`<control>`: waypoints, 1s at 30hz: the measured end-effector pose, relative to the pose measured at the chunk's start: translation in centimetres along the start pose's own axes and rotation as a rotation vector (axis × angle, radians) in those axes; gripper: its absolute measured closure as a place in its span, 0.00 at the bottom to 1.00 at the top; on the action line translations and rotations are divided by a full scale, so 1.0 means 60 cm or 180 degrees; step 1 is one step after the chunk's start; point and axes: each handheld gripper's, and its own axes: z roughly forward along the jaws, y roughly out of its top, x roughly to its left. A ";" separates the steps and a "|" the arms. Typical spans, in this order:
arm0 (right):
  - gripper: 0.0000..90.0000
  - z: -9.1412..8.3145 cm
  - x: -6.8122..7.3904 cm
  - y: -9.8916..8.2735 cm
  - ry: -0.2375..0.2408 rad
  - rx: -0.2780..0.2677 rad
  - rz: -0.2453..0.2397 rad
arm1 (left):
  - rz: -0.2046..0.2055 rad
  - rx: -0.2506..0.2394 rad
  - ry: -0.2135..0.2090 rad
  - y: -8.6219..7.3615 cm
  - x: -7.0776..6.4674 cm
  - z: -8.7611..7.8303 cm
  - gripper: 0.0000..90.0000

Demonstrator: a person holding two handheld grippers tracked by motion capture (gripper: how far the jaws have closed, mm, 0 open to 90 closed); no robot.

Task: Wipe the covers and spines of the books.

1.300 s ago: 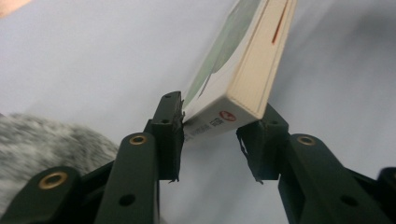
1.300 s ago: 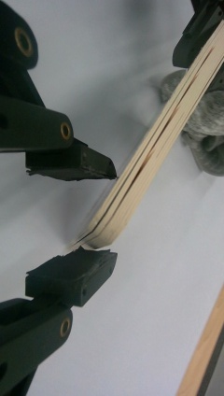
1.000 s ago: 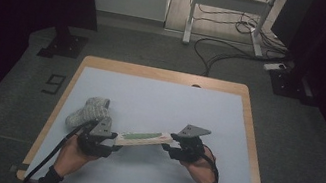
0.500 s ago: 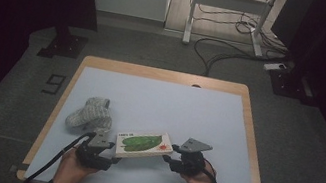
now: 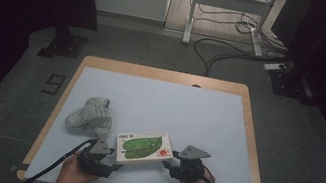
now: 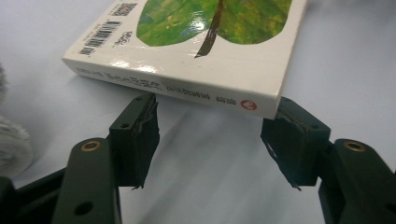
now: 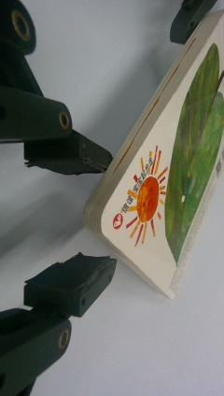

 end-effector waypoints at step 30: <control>0.20 -0.037 -0.090 -0.041 -0.0639 0.0079 0.0331 | 0.0004 -0.0054 -0.0067 0.002 0.045 -0.058 0.16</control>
